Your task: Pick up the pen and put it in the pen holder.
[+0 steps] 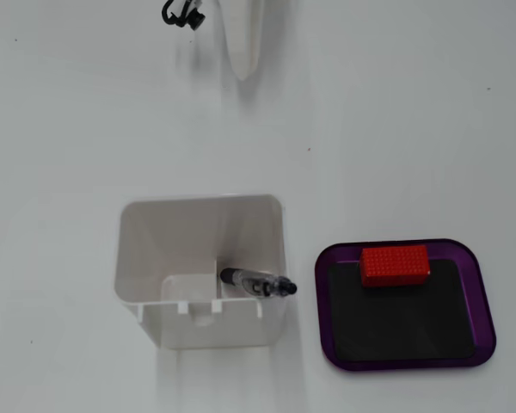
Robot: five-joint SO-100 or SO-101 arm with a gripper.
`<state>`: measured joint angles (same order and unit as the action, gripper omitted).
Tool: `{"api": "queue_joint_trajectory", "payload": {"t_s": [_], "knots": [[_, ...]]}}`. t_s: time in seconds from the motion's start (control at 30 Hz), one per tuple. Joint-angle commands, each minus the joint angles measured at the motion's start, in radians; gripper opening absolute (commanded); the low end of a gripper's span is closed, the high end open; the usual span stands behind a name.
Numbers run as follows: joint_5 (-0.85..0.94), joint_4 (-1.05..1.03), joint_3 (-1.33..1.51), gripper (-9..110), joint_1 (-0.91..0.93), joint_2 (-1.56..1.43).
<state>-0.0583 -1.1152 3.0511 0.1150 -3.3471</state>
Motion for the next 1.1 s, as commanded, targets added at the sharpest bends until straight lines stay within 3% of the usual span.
{"api": "queue_joint_trajectory", "payload": {"t_s": [0.0, 1.07], "knots": [[0.003, -0.041, 0.006, -1, -0.003, -0.101], [0.009, -0.048, 0.009, 0, -0.003, -0.101]]}}
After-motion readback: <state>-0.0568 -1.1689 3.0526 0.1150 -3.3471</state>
